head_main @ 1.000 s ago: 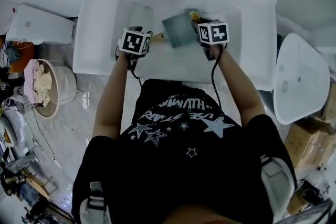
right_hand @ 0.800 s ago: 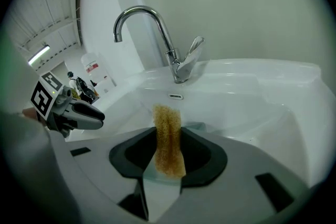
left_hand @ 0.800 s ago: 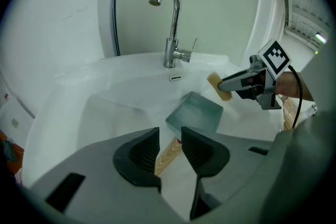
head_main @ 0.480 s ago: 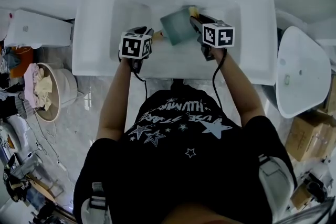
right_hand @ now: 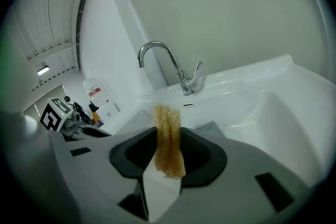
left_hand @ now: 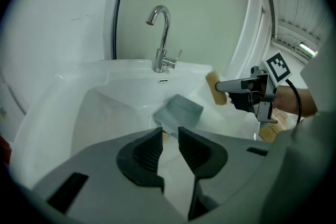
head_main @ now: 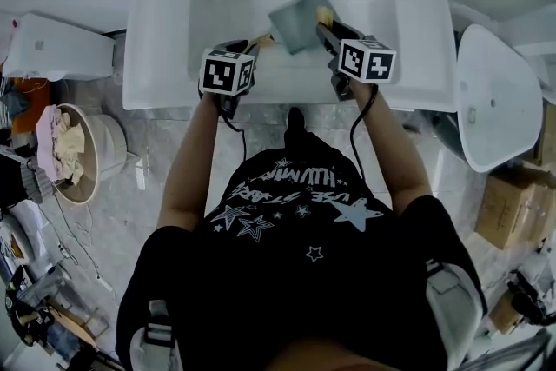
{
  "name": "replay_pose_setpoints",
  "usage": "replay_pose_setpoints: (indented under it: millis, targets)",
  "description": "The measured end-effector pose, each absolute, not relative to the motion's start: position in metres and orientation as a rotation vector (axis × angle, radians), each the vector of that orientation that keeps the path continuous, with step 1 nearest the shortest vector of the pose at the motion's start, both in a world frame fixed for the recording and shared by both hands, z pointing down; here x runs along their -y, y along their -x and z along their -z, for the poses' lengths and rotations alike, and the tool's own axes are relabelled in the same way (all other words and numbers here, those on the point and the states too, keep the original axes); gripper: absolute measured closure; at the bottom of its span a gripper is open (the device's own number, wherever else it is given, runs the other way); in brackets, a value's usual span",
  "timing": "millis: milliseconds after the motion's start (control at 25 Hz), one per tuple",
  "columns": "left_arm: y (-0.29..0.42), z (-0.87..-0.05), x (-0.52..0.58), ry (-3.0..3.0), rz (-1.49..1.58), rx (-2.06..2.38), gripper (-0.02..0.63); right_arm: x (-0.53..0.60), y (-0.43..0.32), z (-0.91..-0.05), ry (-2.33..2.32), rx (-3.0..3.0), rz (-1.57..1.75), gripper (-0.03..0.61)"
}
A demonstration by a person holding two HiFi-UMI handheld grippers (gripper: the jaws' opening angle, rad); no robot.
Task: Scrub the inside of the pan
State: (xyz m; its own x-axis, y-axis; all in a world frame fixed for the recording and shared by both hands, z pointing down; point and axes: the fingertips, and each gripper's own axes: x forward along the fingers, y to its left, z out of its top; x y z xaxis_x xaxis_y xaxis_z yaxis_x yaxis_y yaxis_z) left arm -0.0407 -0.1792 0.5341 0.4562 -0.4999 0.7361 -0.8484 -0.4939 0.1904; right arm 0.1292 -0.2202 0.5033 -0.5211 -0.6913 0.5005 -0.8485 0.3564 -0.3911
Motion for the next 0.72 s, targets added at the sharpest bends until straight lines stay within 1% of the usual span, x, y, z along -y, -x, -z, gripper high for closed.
replay_pose_setpoints:
  millis: [400, 720]
  targets:
    - [0.073, -0.507, 0.123, -2.213, -0.782, 1.129, 0.512, 0.156, -0.111, -0.482, -1.516, 2.306, -0.858, 0.439]
    - [0.086, -0.496, 0.083, -2.246, -0.760, 1.111, 0.512, 0.111, -0.100, -0.469, -1.570, 2.290, -0.821, 0.442]
